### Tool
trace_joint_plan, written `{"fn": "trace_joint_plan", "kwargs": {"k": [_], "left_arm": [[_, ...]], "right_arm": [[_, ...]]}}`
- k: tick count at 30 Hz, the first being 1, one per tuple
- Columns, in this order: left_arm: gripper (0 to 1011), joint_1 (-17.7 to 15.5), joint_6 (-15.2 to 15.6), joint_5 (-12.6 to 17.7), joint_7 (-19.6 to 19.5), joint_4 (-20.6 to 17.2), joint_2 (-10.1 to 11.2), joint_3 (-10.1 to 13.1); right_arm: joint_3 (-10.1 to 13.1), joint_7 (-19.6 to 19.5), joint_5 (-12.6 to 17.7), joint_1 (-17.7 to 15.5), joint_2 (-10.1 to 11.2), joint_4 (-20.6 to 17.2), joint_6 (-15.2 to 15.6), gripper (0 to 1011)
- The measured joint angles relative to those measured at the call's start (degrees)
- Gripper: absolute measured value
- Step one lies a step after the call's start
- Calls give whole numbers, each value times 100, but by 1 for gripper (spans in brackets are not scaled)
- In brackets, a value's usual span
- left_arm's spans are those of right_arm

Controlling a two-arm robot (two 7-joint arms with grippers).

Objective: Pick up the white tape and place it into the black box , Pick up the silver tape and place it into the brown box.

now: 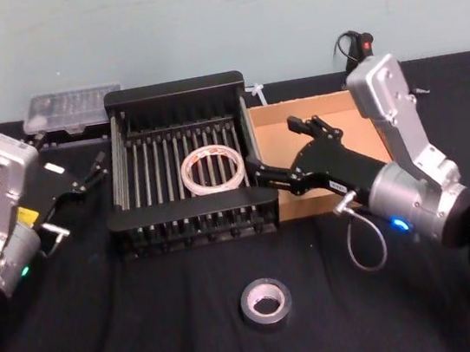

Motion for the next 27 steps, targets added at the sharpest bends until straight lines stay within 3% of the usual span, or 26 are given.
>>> {"fn": "trace_joint_plan", "kwargs": {"k": [12, 19, 27], "left_arm": [[1001, 0, 0, 0, 0, 0, 0, 0], [1001, 0, 0, 0, 0, 0, 0, 0], [1001, 0, 0, 0, 0, 0, 0, 0]], "right_arm": [[100, -55, 124, -580, 304, -624, 109, 1002], [91, -55, 125, -760, 446, -827, 178, 1000], [14, -24, 111, -902, 597, -1013, 528, 1000]]}}
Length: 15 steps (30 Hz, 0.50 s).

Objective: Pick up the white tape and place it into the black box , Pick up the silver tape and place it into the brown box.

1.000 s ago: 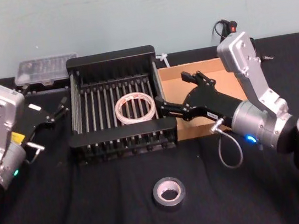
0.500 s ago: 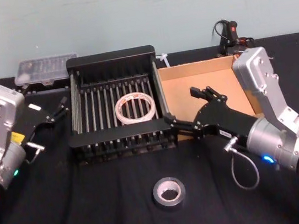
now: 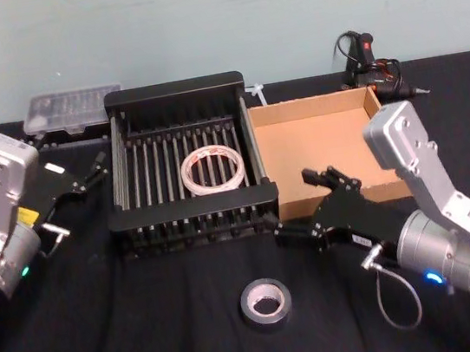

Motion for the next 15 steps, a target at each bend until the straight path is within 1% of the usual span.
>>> {"fn": "trace_joint_plan", "kwargs": {"k": [8, 9, 15], "left_arm": [[1001, 0, 0, 0, 0, 0, 0, 0], [1001, 1, 0, 0, 0, 0, 0, 0], [1001, 0, 0, 0, 0, 0, 0, 0]], "right_arm": [[-75, 37, 34, -51, 64, -35, 353, 1000], [-95, 40, 44, -45, 65, -35, 434, 1000], [-190, 55, 66, 30, 60, 31, 656, 1000]]}}
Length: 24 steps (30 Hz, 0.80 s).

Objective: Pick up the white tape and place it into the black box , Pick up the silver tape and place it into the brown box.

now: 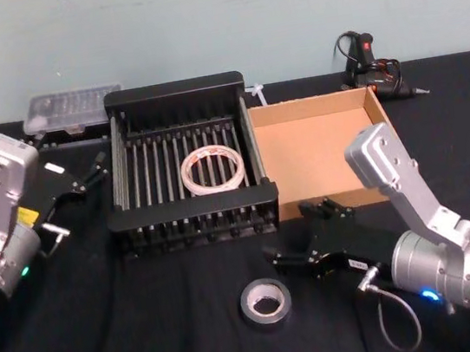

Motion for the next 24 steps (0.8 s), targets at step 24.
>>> {"fn": "trace_joint_plan", "kwargs": {"k": [24], "left_arm": [[1001, 0, 0, 0, 0, 0, 0, 0]], "right_arm": [[-364, 126, -355, 259, -13, 255, 524, 1000]]}}
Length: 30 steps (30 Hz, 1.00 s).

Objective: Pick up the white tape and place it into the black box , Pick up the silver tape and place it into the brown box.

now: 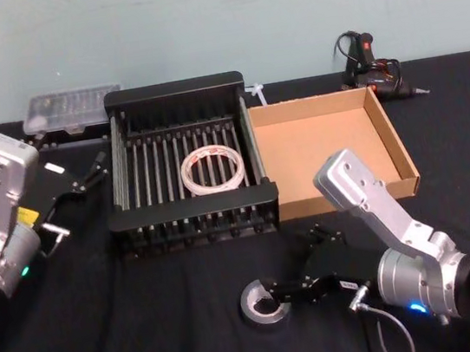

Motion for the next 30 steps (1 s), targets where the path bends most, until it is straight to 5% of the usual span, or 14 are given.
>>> {"fn": "trace_joint_plan", "kwargs": {"k": [30], "left_arm": [[1001, 0, 0, 0, 0, 0, 0, 0]], "right_arm": [[-118, 165, -312, 170, -171, 291, 245, 1000]]}}
